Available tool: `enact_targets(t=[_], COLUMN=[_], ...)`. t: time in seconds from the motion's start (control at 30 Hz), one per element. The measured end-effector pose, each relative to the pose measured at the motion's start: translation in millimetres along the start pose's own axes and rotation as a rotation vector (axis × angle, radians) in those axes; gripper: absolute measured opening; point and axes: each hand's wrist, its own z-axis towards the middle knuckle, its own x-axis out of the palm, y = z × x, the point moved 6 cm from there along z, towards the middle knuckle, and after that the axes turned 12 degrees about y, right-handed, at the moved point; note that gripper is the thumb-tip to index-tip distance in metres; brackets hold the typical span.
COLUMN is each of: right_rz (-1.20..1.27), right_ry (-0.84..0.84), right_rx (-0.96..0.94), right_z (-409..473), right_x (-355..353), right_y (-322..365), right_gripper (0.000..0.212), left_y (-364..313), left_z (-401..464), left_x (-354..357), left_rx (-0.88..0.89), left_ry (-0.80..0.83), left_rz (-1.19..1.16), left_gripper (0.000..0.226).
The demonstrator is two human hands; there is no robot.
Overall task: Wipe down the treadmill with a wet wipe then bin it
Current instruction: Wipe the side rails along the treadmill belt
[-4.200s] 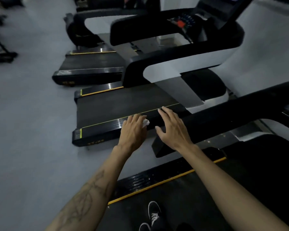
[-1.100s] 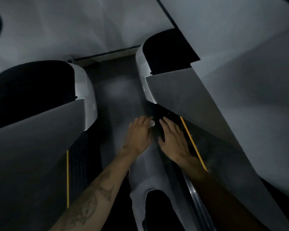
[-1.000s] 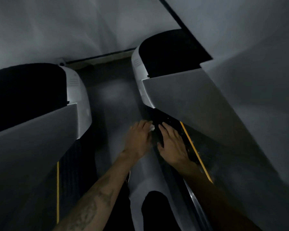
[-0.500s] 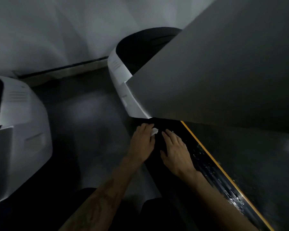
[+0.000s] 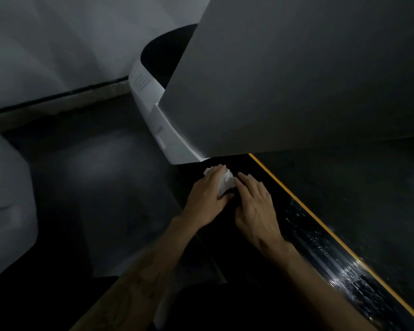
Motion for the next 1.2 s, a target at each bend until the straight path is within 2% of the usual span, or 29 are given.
enact_targets(t=[0.1, 0.17, 0.23, 0.33, 0.4, 0.5, 0.63, 0.73, 1.03, 1.2], right_rz=[0.054, 0.110, 0.101, -0.067, -0.248, -0.399, -0.392, -0.356, -0.300, -0.278], right_ry=[-0.011, 0.056, 0.160, 0.304, 0.308, 0.332, 0.314, 0.244, 0.154, 0.166], right_rx=[-0.044, -0.064, -0.103, -0.135, -0.184, -0.189, -0.190, -0.182, -0.136, -0.151], right_z=[9.4, 22.1, 37.2, 53.5, 55.0, 47.7, 45.4, 46.6, 38.9, 36.6], right_x=[-5.1, -5.3, 3.5, 26.1, 35.8, 41.4, 41.9, 38.3, 42.2, 48.0], right_y=[9.4, 19.0, 27.1, 30.9, 31.5, 23.5, 21.6, 24.0, 8.3, 15.9], right_gripper=[0.066, 0.062, 0.068, 0.064, 0.062, 0.070, 0.070, 0.066, 0.066, 0.066], left_y=[0.7, 3.4, 10.4, 23.2, 33.4, 46.4, 64.4, 67.7, 49.5, 48.5], left_z=[1.6, 2.0, -2.2, -9.2, -10.3, -9.6, -13.1, -16.2, -13.1, -16.3], left_x=[-8.0, -18.7, -29.3, -37.9, -36.9, -28.7, -17.5, -11.1, -9.7, -13.9], left_rx=[-0.013, -0.012, -0.020, -0.040, -0.097, -0.204, -0.332, -0.347, -0.281, -0.266], left_ry=[0.055, 0.041, 0.021, 0.023, 0.043, 0.086, 0.167, 0.222, 0.164, 0.116], left_rz=[-0.032, -0.057, -0.058, 0.015, 0.068, 0.084, 0.134, 0.216, 0.320, 0.381], left_gripper=[0.086, 0.083, 0.078, 0.069, 0.070, 0.072, 0.068, 0.066, 0.067, 0.066])
